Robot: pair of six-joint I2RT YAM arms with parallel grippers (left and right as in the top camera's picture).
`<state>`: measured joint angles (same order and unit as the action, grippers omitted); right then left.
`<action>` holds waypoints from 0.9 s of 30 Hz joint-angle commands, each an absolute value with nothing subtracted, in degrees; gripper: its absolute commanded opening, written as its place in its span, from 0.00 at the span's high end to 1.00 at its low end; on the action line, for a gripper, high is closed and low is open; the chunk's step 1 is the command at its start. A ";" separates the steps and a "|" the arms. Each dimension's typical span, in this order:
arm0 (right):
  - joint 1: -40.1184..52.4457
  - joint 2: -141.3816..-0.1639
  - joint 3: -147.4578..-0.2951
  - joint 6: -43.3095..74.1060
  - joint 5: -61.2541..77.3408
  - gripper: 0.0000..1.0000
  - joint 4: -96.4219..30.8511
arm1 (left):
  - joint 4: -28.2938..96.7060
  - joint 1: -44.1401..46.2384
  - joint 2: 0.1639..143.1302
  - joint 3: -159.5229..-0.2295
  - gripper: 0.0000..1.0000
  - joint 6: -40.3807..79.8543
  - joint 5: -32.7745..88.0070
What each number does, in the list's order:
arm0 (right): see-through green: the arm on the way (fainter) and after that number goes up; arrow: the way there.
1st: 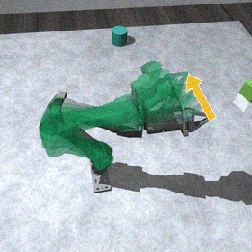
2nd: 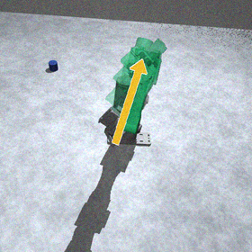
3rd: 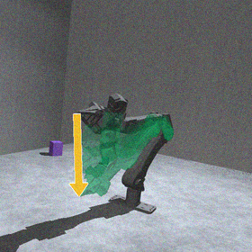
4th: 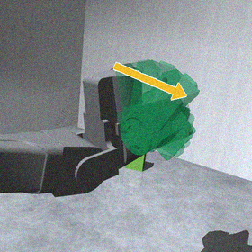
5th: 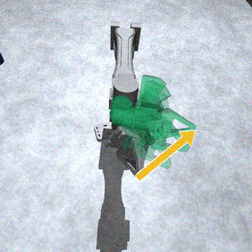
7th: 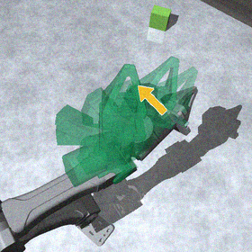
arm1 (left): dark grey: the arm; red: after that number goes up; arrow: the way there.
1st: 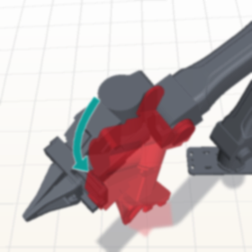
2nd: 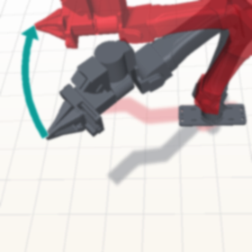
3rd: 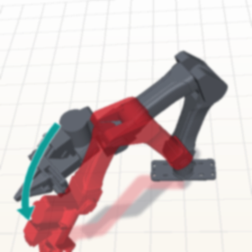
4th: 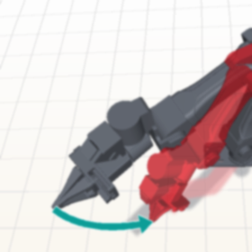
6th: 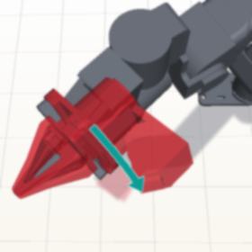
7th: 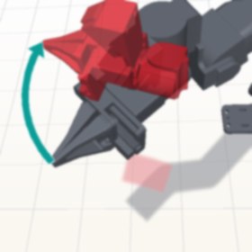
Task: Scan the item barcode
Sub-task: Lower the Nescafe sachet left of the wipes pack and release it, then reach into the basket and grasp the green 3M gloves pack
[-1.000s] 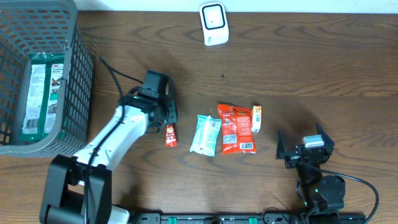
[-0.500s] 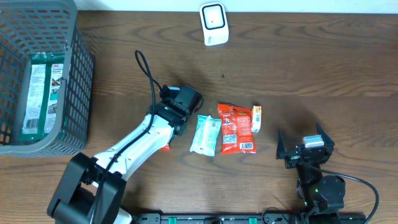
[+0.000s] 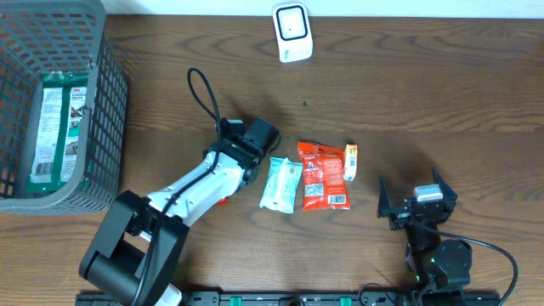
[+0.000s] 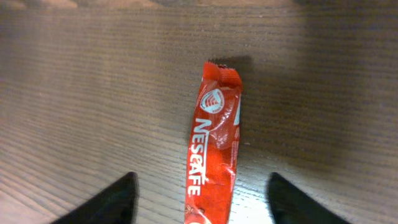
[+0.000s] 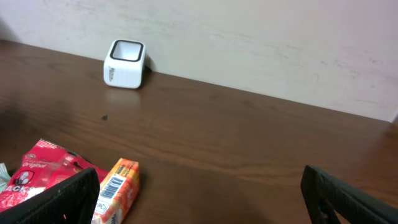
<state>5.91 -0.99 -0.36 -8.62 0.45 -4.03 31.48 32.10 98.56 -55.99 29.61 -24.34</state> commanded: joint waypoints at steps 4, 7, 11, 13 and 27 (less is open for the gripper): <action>6.09 -0.75 -0.32 -9.28 0.71 0.01 -4.29 | 37.95 32.05 94.72 -62.94 0.22 28.60 -21.06; 6.11 -0.75 -0.32 -9.28 0.71 0.01 -4.29 | 42.15 30.83 93.19 -68.49 0.20 24.36 -13.61; 6.09 -0.75 -0.32 -9.28 0.71 0.01 -4.29 | 57.06 26.00 93.23 -83.55 0.19 18.74 -7.94; 6.09 -0.75 -0.32 -9.28 0.71 0.01 -4.29 | 65.21 22.31 93.23 -93.58 0.20 15.97 -8.16; 6.09 -0.75 -0.32 -9.28 0.71 0.01 -4.29 | 63.68 -15.81 95.22 -117.62 0.16 12.47 -13.10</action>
